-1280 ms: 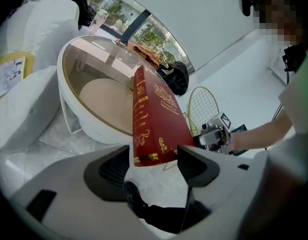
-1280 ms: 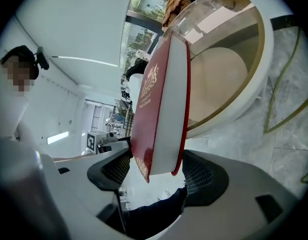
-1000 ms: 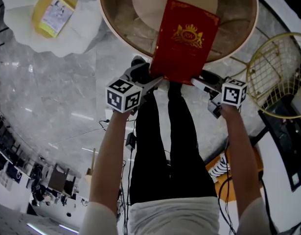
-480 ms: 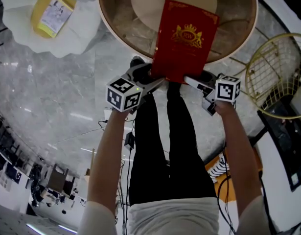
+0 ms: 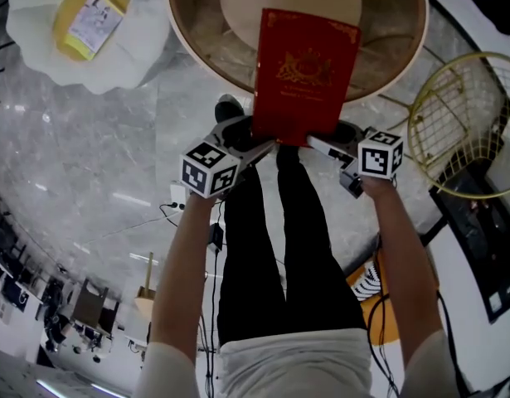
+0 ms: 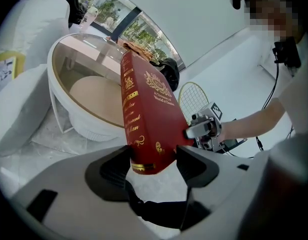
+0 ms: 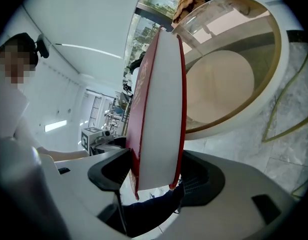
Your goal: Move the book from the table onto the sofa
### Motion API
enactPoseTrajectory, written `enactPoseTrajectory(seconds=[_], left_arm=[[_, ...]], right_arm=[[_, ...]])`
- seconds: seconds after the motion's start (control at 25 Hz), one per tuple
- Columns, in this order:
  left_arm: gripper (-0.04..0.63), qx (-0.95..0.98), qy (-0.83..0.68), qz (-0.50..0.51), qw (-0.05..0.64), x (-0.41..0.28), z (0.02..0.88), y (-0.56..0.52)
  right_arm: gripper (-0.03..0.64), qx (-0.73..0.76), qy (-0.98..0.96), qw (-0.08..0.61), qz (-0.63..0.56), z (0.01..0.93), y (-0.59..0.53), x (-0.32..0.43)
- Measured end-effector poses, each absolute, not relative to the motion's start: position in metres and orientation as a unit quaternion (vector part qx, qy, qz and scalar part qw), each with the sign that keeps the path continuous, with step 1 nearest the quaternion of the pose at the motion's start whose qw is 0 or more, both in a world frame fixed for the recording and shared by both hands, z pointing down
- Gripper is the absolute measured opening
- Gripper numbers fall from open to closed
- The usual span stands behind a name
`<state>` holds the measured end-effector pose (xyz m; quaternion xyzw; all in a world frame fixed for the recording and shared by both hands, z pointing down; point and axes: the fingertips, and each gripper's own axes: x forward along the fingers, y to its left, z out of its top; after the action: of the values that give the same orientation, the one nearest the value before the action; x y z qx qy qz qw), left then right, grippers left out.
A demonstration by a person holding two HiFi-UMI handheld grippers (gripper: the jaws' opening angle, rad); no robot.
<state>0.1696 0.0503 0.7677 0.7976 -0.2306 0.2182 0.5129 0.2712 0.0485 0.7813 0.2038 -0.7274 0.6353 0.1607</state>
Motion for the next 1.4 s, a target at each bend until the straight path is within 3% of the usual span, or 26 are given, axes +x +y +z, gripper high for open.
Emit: enactPoseTrajectory(seconds=[0.68, 1.4], left_arm=[[0.290, 0.785, -0.304, 0.156, 0.517, 0.123, 0.699, 0.060], [0.290, 0.764, -0.358, 0.115, 0.524, -0.014, 0.658, 0.058]], right_arm=[[0.321, 0.148, -0.757, 0.204, 0.603, 0.712, 0.039, 0.224], [0.321, 0.097, -0.774, 0.238, 0.579, 0.669, 0.022, 0.083]])
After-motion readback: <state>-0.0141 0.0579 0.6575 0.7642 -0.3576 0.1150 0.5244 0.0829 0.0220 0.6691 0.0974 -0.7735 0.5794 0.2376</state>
